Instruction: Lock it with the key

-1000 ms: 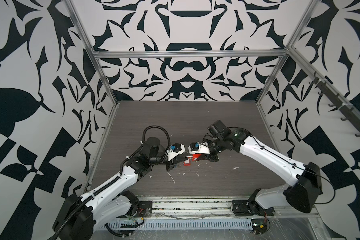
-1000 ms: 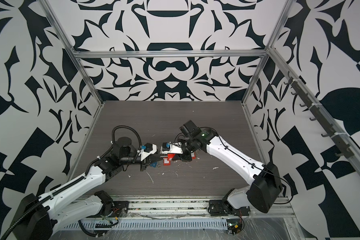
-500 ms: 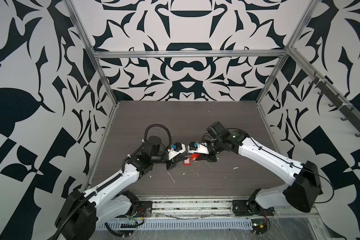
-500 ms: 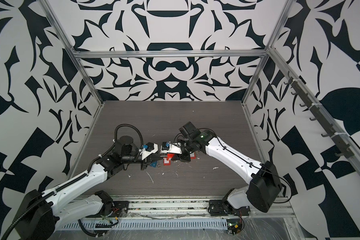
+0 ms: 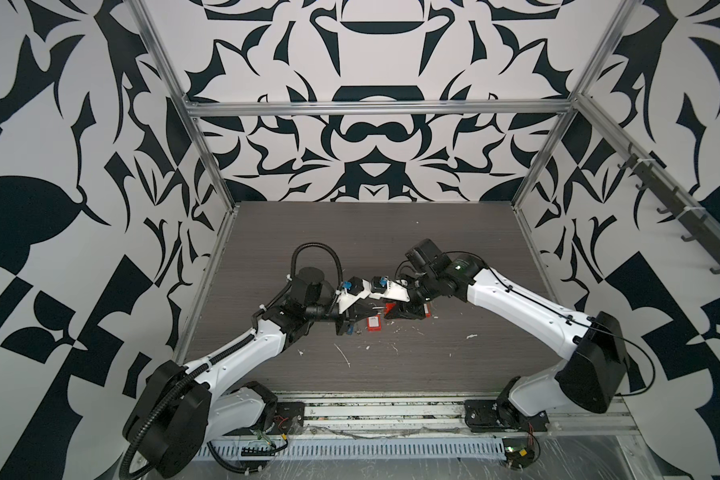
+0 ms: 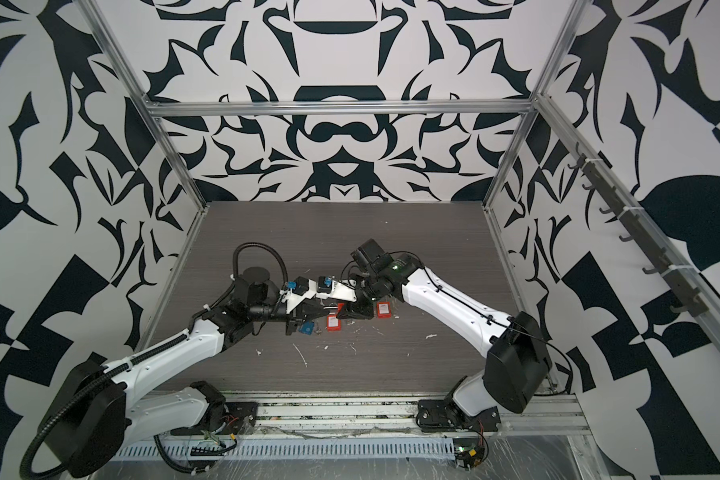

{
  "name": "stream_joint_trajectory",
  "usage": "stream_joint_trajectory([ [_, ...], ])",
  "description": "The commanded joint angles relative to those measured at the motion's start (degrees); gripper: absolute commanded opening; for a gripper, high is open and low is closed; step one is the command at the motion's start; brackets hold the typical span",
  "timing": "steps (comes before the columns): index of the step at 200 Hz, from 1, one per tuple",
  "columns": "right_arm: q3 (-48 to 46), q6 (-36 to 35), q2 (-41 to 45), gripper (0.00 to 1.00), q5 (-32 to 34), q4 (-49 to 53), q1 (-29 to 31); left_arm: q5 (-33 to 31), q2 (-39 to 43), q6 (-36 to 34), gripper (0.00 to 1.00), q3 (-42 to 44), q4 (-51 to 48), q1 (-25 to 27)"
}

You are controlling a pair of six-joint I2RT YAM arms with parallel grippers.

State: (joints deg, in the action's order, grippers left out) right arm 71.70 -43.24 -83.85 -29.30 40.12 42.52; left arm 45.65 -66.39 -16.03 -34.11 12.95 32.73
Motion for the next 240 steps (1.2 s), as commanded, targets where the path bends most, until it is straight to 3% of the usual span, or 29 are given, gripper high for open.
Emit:
stream_joint_trajectory([
  [1,4.7,-3.7,4.0,0.59,1.9,4.9,1.3,6.5,1.2,-0.1,0.00,-2.8,1.0,-2.5],
  [26,4.8,-3.1,7.6,0.62,4.4,10.9,0.5,7.9,1.8,-2.7,0.00,-5.2,-4.3,-3.9],
  [67,5.7,0.3,13.3,0.62,2.3,12.6,-3.4,9.8,1.8,-6.4,0.00,-8.7,-11.4,-4.0],
  [102,8.2,-0.3,12.1,0.60,1.4,17.3,-7.3,9.9,2.5,-5.9,0.00,-9.4,-12.2,-3.9],
  [175,8.2,-0.4,6.2,0.55,0.4,17.4,-7.7,9.4,2.3,-5.8,0.00,-10.4,-12.9,-2.0],
  [240,5.7,4.7,4.2,0.48,12.2,6.6,-7.7,9.6,1.5,-5.8,0.00,-11.6,-14.4,-0.6],
])
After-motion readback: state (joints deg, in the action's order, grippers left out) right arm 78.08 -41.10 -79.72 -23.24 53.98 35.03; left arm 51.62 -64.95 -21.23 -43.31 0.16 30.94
